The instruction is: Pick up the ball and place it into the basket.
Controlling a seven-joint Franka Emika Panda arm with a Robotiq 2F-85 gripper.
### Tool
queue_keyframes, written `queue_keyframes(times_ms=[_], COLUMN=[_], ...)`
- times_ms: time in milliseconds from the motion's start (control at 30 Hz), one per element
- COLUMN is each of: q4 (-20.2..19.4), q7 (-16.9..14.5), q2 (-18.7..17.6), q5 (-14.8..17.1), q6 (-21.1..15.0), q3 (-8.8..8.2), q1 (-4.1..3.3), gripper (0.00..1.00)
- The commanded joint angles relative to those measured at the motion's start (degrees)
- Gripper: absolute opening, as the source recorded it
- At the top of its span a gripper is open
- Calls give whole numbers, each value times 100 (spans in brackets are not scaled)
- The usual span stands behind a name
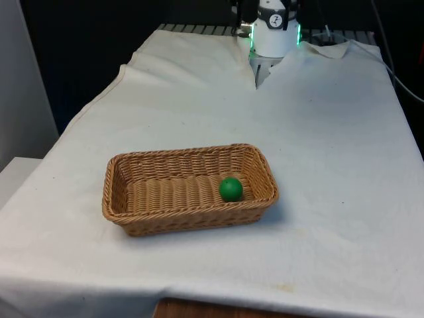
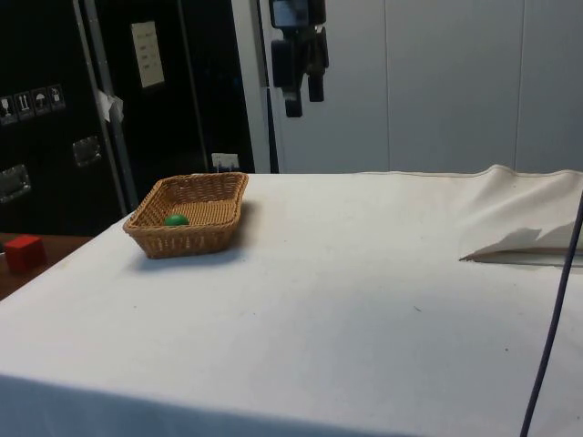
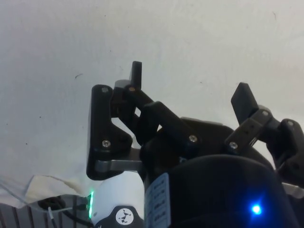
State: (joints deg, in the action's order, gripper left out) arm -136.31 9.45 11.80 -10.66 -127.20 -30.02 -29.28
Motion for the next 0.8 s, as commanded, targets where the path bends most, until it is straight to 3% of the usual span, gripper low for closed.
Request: queue_keyframes(times_ms=[0, 633, 767], q4=[-23, -63, -40], q7=[-23, -636, -636], q2=[57, 92, 57], q5=[6, 126, 115], q6=[17, 0, 0], q3=[6, -6, 0], q1=[0, -6, 6], gripper=[100, 100, 100])
